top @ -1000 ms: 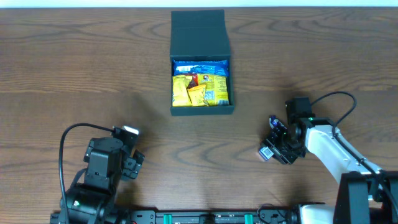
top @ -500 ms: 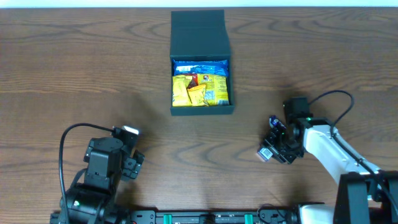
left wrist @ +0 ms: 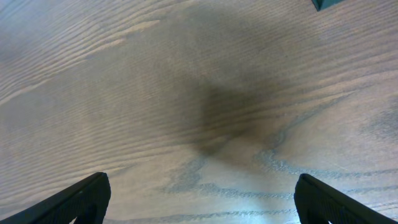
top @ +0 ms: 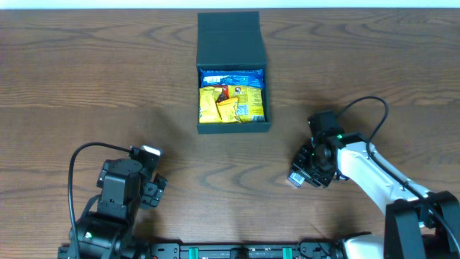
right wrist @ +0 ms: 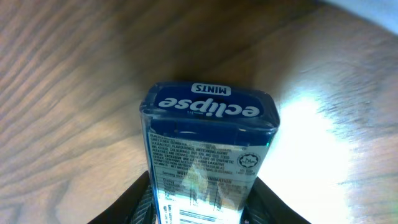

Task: Pack container
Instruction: 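Carry the mints tin to the box and lower it inside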

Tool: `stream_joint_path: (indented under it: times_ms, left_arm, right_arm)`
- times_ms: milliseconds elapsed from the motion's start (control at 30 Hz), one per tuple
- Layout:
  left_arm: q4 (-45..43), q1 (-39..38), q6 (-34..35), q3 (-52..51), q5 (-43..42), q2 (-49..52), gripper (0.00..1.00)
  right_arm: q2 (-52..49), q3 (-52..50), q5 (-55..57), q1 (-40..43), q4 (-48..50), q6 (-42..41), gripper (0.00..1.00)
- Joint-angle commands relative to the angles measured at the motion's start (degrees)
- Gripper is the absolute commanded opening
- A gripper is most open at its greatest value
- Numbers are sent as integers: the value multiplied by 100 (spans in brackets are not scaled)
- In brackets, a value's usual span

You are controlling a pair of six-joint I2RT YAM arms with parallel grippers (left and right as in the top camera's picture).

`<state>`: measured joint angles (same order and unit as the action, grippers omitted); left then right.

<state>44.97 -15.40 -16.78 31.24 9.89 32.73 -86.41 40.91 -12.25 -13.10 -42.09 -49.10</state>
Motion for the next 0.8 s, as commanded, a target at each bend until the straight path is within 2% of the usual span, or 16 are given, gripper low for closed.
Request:
stream_joint_path:
  times_ms: [0,233,433,767]
  left_arm:
    - [4,39,-61,2,79,-13,95]
    - [4,39,-61,2,79,-13,95]
    - [4,39,-61,2,79,-13,95]
    - [4,39,-61,2,79,-13,95]
  right_arm:
    - [-28,358,46,-162,-118,192,37]
    - [-28,975,175,-350,-546,664,36]
    - [-28,1611,232,-494,-1021,1447,37]
    - [-35,2632,647,-776,-1700,2059,37]
